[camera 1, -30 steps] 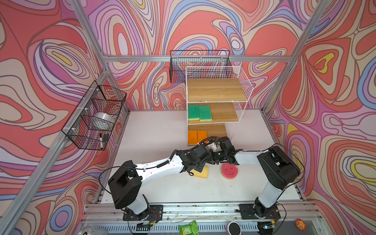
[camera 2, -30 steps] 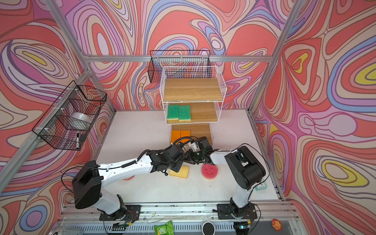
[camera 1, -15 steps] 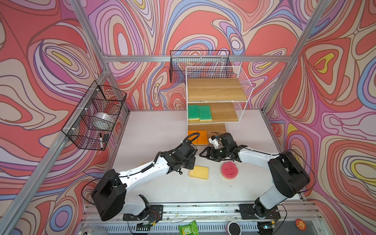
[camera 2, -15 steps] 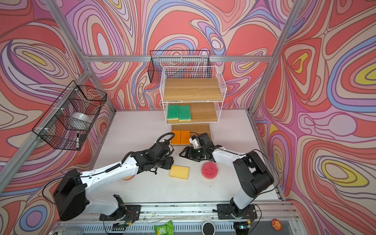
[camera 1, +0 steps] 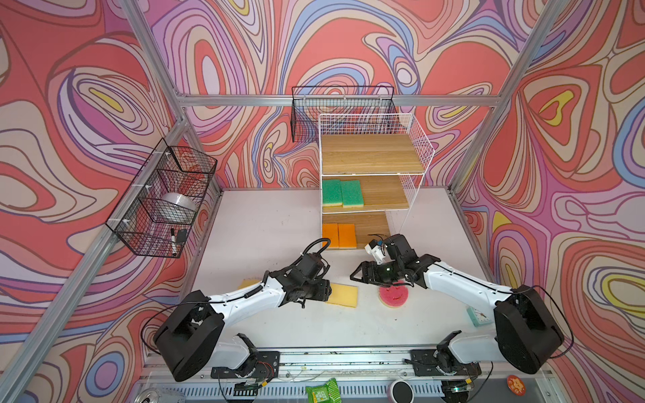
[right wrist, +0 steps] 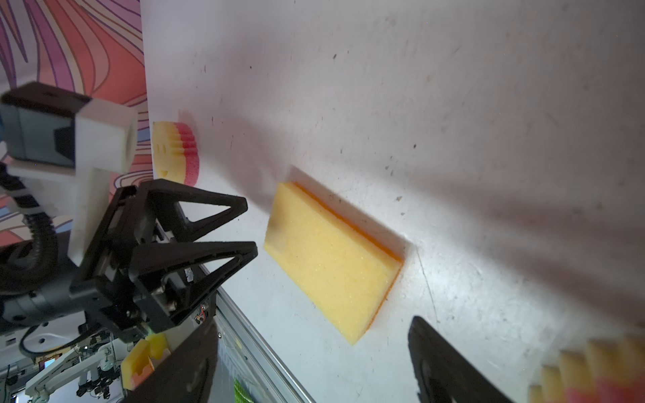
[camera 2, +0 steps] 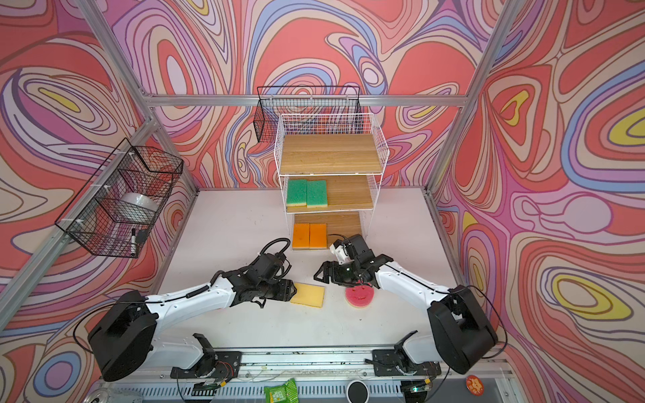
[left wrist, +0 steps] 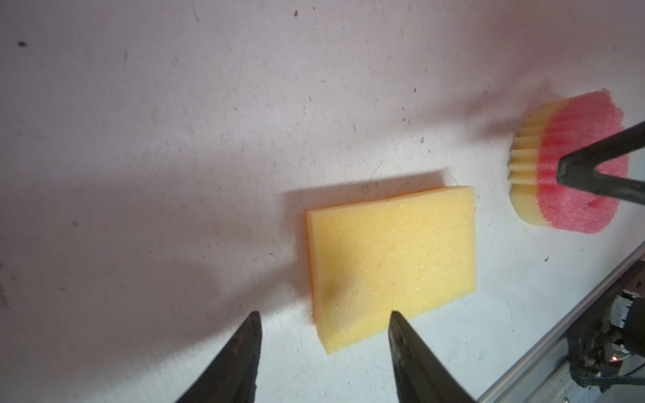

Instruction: Place and organize the cleaning sponges onto the shelf

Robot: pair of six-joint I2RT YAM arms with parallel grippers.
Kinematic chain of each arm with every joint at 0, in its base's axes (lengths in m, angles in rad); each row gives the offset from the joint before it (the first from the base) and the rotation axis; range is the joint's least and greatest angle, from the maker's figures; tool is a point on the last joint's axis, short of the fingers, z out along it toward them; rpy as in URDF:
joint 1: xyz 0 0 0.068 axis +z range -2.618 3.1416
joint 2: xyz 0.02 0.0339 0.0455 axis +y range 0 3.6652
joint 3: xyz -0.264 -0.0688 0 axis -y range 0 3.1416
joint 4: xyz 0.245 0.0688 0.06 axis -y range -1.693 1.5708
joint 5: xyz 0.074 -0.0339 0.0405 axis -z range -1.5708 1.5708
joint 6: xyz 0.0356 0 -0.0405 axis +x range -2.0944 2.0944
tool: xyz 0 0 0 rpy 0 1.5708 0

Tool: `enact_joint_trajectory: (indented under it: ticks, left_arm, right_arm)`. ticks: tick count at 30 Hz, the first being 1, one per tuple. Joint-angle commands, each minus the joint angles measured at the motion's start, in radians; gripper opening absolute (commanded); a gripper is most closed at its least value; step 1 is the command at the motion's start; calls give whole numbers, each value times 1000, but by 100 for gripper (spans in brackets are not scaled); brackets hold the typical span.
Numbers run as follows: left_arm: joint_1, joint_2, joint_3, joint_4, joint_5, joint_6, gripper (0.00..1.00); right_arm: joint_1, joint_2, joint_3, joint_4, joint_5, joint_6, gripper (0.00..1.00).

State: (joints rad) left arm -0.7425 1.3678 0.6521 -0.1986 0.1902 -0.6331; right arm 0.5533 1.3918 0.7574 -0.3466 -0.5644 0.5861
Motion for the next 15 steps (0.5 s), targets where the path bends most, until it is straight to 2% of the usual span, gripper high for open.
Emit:
enact_joint_trajectory:
  ticks: [1, 10, 15]
  left_arm:
    - [18, 19, -22, 111, 67, -34, 61]
    - [20, 56, -39, 180, 96, -42, 61]
    - [22, 69, -57, 212, 98, -53, 61]
  right_arm:
    - [14, 31, -14, 7, 19, 24, 89]
    - [46, 134, 16, 17, 68, 40, 88]
    - [57, 181, 1, 65, 40, 55, 86]
